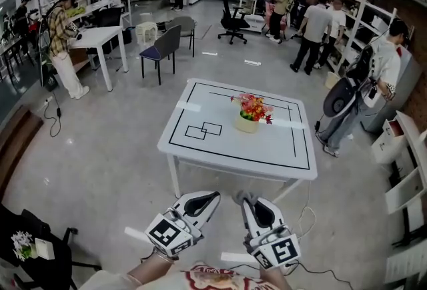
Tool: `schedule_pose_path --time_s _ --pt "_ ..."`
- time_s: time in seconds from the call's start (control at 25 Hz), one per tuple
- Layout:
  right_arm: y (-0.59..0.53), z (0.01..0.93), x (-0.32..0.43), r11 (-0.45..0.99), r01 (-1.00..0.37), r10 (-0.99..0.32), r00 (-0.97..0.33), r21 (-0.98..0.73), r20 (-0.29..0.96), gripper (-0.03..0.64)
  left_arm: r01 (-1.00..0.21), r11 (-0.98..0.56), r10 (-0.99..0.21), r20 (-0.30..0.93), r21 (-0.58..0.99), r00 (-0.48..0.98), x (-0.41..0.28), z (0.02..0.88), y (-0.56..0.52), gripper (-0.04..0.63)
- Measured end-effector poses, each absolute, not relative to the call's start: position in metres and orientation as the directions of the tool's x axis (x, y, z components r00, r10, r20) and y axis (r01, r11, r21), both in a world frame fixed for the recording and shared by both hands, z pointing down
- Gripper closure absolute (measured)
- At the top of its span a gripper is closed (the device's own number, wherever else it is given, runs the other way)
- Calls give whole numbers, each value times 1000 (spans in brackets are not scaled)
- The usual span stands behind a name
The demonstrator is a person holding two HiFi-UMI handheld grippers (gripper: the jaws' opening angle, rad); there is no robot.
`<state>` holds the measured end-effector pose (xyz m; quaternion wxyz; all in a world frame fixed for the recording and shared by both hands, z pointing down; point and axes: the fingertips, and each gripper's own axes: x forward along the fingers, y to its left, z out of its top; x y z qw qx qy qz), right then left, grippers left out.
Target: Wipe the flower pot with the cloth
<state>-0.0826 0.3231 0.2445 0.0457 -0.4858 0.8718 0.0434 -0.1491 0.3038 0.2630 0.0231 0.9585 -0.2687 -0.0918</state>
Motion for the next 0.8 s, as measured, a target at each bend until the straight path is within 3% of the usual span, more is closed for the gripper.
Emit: schedule_pose_path --time_s 0.8 --pt "350 237 -73 508 -860 -848 -510 48 -142 577 -487 -871 -491 -178 70 852 -133 253 329 592"
